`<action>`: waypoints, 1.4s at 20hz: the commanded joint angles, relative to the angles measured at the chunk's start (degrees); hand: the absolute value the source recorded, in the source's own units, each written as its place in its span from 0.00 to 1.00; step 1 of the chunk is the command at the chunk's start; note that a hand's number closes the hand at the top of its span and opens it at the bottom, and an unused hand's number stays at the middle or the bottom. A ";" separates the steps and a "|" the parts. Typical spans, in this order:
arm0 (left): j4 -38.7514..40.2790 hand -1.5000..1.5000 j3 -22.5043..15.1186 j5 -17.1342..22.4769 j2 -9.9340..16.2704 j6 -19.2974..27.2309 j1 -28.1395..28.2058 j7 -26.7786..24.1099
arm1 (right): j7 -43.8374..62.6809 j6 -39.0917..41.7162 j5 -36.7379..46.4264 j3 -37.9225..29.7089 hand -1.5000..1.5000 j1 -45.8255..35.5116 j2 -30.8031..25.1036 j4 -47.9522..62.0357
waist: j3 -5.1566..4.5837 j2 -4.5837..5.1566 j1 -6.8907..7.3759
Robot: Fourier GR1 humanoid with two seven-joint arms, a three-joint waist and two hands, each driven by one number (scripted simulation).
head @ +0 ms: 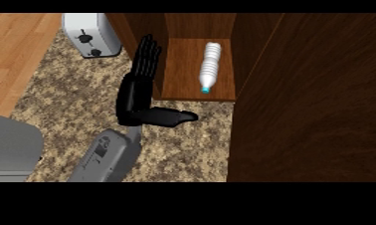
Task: Pick up the bottled water, place it into the cabinet and close the cabinet
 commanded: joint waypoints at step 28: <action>-53.01 0.00 4.64 10.09 19.27 -10.50 55.14 -2.63 | 8.88 6.11 22.03 24.73 1.00 -3.78 -8.14 -8.91 | -0.25 0.27 -0.15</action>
